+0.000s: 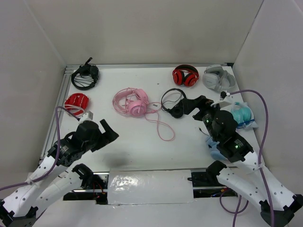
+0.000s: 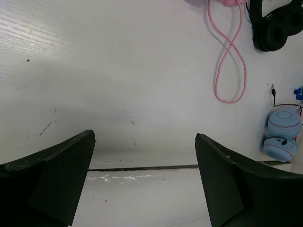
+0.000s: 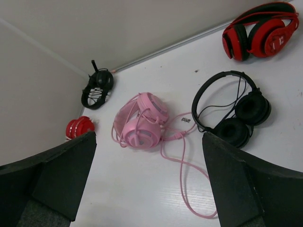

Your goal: Wrap the headphones

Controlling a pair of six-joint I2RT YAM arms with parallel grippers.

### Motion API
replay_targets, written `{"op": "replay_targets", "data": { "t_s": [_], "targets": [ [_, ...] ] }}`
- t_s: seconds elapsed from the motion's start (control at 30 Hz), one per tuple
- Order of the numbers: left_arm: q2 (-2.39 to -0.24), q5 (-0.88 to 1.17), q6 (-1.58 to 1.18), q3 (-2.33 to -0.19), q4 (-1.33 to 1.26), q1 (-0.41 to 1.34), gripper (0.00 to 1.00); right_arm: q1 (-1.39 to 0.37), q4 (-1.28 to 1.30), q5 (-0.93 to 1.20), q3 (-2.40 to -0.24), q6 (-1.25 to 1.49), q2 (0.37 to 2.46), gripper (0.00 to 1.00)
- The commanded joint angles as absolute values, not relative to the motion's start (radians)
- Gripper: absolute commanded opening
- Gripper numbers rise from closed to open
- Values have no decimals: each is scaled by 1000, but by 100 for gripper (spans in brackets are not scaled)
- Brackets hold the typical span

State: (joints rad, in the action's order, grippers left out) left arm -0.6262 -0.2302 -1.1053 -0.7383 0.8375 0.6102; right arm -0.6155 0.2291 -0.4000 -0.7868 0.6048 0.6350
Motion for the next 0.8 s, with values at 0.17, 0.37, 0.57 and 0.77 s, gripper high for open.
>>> {"op": "replay_targets", "data": {
  "t_s": [0.17,0.37,0.57,0.77],
  "targets": [
    [-646,-253,-1127,-747,830,607,99,-621,149,-318,-862,540,866,100],
    [-657,-267,-1155,-727,839,607,99,-658,225,-365,-1061,529,1219,100],
    [-658,-272,-1152,-706,815,606,99,-724,348,-448,-1443,531,1699,100],
    [-695,-259,-1123,-696,761,597,99,-732,494,-463,-1754,591,2027,100]
  ]
}}
